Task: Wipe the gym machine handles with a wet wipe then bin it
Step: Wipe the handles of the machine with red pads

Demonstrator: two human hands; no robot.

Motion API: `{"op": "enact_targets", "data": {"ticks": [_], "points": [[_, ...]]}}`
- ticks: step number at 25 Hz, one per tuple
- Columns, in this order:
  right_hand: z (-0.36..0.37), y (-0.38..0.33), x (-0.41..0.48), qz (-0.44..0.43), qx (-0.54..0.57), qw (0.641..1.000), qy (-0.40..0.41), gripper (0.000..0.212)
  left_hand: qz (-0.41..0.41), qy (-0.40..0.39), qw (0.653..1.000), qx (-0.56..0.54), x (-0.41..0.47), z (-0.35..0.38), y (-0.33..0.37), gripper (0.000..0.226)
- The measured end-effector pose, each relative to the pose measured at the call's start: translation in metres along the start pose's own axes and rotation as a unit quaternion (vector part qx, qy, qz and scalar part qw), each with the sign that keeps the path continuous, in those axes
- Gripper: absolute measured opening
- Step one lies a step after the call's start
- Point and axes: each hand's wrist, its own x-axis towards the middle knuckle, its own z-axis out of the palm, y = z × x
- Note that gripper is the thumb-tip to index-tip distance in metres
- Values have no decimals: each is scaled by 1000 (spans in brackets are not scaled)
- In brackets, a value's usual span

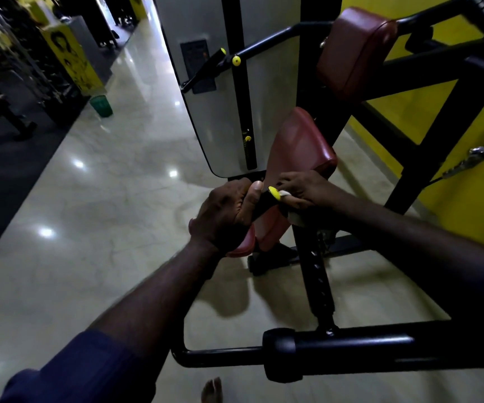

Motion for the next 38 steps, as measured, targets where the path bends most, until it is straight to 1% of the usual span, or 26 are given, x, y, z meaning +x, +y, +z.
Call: {"op": "enact_targets", "data": {"ticks": [1,2,3,4,6,7,9,10,12,14,15,17,19,21,23,24,26,27,28,29,30,31,32,34,35,38], "points": [[1,-2,0,29,15,999,2,27,2,-2,1000,2,0,0,0,53],[0,-10,1,78,72,994,9,27,1,-2,1000,3,0,0,1,53],[-2,-21,0,139,164,976,35,38,0,-2,1000,3,0,-1,1,53],[-1,-30,-1,208,298,929,73,52,-3,-1,1000,0,0,-1,2,53],[1,-45,0,334,485,797,130,57,-6,-1,1000,-2,-1,-2,3,52],[3,-48,1,375,503,763,152,53,-8,-1,1000,2,-1,-3,4,51],[4,-53,-3,440,470,741,190,52,-14,-2,1000,9,0,-4,9,46],[4,-60,-11,464,443,742,193,57,-12,1,1000,8,0,-5,11,42],[9,-76,-42,453,385,794,132,63,1,8,1000,1,-1,-6,13,40],[21,-93,-83,388,341,856,12,44,-2,13,1000,-5,-2,-6,13,43],[24,-100,-100,369,308,876,-46,34,-6,11,1000,-3,-3,-5,14,43],[25,-100,-113,341,244,901,-110,32,-8,6,1000,0,-3,-5,15,42],[18,-93,-94,319,227,916,-90,37,-5,9,1000,-2,-4,-6,17,42],[12,-77,-55,312,195,930,2,38,-6,14,1000,1,-5,-6,18,43],[3,-63,-21,342,256,902,66,35,-13,12,1000,13,-5,-6,18,42],[4,-59,-18,340,286,893,75,32,-7,11,1000,12,-5,-6,17,41],[3,-68,-35,320,290,898,88,27,4,13,1000,4,-6,-7,18,35],[11,-67,-40,301,259,916,62,29,6,15,1000,1,-6,-8,19,33],[21,-68,-57,264,168,950,-16,30,11,16,1000,-4,-5,-8,19,35],[35,-75,-71,236,32,956,-171,21,16,16,1000,-2,-5,-7,19,39],[54,-74,-88,218,-103,918,-314,21,11,15,1000,6,-6,-7,20,41],[69,-67,-100,258,-162,874,-378,40,6,17,1000,22,-6,-7,20,42],[78,-58,-109,287,-190,854,-391,58,4,14,999,33,-6,-6,18,41],[72,-62,-114,335,-89,899,-267,86,7,9,999,46,-8,-5,17,39],[66,-61,-107,353,-28,916,-189,90,7,8,998,55,-10,-6,17,39],[34,-68,-66,392,69,917,-10,63,34,7,996,78,-10,-6,20,36]]}}
